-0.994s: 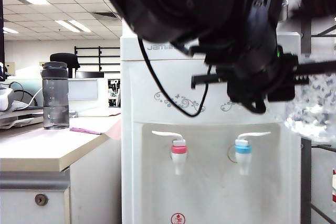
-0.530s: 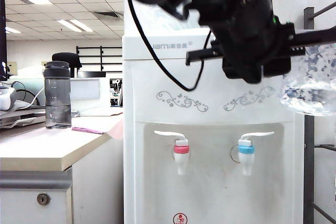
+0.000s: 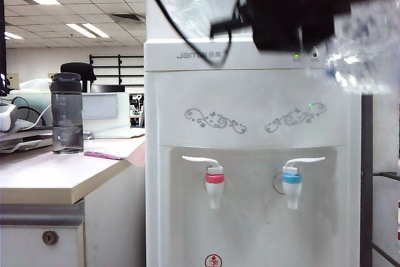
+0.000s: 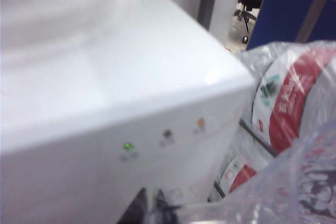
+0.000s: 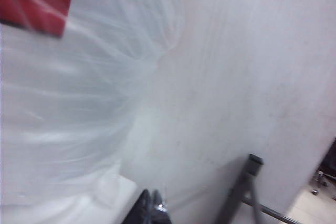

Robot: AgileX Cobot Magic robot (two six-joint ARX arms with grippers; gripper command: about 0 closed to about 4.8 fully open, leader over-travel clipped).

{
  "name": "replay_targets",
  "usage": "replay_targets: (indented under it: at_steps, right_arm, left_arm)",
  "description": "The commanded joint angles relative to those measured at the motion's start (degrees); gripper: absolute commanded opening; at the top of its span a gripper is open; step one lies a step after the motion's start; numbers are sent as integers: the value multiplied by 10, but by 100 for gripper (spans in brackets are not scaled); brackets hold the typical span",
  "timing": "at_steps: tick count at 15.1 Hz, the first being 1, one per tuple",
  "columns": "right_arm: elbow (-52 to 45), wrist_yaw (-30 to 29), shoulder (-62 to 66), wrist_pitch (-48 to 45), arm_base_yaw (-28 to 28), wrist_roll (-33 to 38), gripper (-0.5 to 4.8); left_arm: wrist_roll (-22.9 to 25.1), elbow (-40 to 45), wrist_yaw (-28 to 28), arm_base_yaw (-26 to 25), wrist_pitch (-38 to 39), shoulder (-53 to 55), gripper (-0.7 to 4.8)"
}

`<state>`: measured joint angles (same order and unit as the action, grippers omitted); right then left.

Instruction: Pick up the plastic mug from the left desk, go to the cold water outlet of the water dispenser, press the vertical switch to get some water, then put the mug back on the desk.

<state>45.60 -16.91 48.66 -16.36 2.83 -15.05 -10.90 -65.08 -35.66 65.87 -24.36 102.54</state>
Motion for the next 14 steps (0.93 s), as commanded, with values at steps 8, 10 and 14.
replay_targets:
  at_steps: [8, 10, 14]
  right_arm:
    - [5, 0, -7, 12, 12, 5, -1]
    - [5, -2, -8, 16, 12, 5, -1]
    - [5, -13, -8, 16, 11, 5, -1]
  left_arm:
    - [-2, -3, -110, 1, 91, -133, -5]
    - [-2, -3, -129, 1, 108, -152, -5]
    - [-2, -3, -149, -2, 146, -193, -5]
